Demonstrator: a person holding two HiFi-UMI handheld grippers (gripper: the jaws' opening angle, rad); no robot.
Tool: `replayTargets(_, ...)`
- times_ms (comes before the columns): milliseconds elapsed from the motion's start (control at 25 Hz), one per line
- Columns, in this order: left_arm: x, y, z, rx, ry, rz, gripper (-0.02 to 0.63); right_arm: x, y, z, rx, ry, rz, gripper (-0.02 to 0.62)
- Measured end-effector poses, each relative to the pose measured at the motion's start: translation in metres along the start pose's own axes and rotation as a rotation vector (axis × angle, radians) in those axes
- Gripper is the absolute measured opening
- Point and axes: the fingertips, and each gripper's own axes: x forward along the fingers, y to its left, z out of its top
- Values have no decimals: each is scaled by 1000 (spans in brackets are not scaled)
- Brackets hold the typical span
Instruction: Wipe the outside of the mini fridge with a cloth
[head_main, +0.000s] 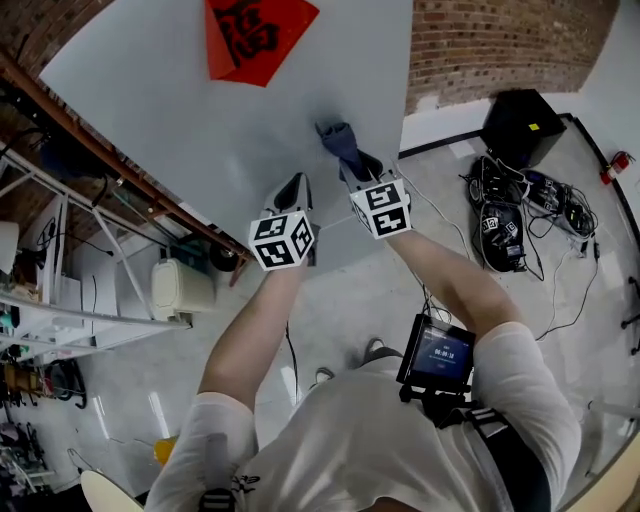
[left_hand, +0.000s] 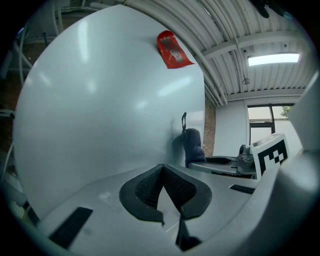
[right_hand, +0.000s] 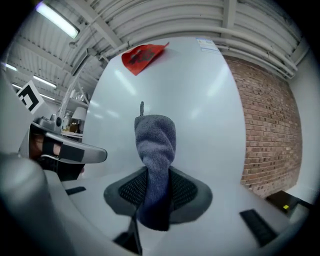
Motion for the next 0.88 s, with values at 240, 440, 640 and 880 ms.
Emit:
replayTargets(240,-69,73,-20,-25,24,83,3,16,124,-7,-21,24,137,110)
replayTargets(440,-124,136,-35,-46,38,144,3,36,217,-18,-30,63,211,110)
replayTargets(640,-161,185,-51,-17,61,162,3,61,284,-37,3,92,244,110)
replayTargets(880,-173,218,-90,-3,87,181,3,88,333,-77,33,105,291,110)
